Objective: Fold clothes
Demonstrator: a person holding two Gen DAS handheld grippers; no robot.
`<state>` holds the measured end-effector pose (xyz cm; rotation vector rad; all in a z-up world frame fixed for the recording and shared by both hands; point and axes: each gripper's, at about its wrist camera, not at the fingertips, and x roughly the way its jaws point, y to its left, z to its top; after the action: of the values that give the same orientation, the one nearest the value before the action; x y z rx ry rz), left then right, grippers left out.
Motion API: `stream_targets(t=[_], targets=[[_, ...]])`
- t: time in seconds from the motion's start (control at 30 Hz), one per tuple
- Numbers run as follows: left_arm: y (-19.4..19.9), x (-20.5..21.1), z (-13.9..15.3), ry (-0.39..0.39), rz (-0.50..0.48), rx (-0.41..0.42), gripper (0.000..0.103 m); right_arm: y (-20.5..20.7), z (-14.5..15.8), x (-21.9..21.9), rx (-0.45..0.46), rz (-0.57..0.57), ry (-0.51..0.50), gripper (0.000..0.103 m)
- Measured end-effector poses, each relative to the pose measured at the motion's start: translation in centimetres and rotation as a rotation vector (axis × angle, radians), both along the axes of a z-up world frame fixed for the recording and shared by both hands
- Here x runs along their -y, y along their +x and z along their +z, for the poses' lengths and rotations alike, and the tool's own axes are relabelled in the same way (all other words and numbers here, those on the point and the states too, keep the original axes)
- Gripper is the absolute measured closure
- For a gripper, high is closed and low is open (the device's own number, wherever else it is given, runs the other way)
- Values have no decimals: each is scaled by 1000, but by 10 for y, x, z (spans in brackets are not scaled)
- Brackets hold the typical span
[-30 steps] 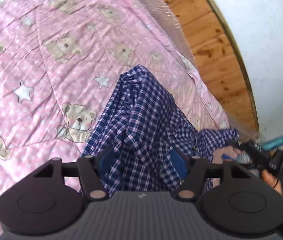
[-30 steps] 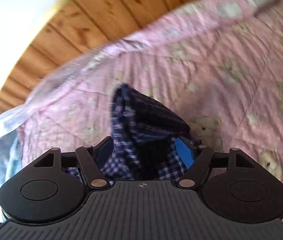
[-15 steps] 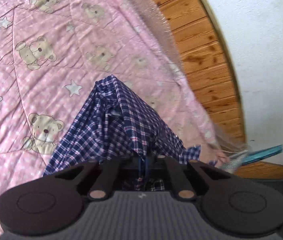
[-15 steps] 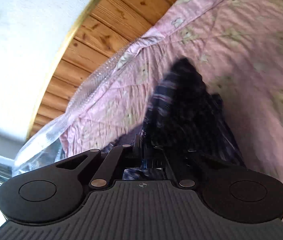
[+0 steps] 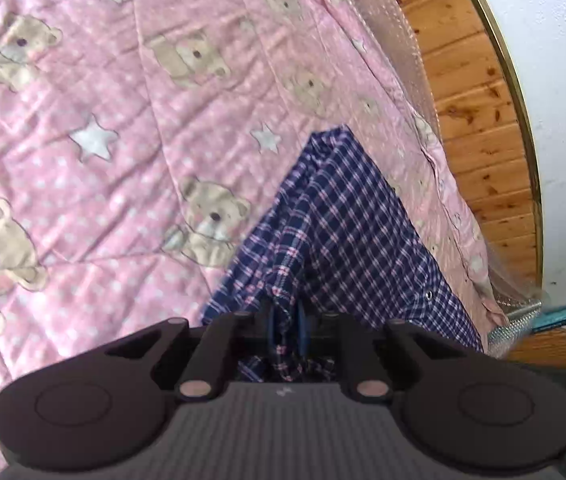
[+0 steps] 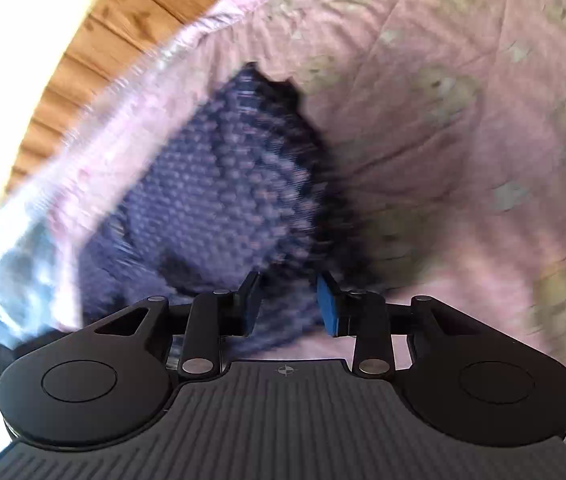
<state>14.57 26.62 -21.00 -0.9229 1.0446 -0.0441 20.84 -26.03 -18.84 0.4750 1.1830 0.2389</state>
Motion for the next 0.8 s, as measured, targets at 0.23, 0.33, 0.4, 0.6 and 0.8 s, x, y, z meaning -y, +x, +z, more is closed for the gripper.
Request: stream_targets(t=[0.23, 0.33, 0.4, 0.6, 0.8], targets=[[-16, -4, 77, 234, -45, 128, 85, 9, 81, -17, 332, 89, -271, 72], [3, 21, 81, 176, -124, 198, 85, 22, 83, -44, 444, 263, -238, 71], [18, 39, 57, 208, -188, 167, 84, 30, 63, -58, 450, 345, -263, 72], [20, 45, 8, 258, -243, 7, 96, 35, -6, -33, 267, 367, -383, 68], [41, 42, 92, 249, -238, 217, 82, 49, 88, -53, 465, 413, -315, 70]])
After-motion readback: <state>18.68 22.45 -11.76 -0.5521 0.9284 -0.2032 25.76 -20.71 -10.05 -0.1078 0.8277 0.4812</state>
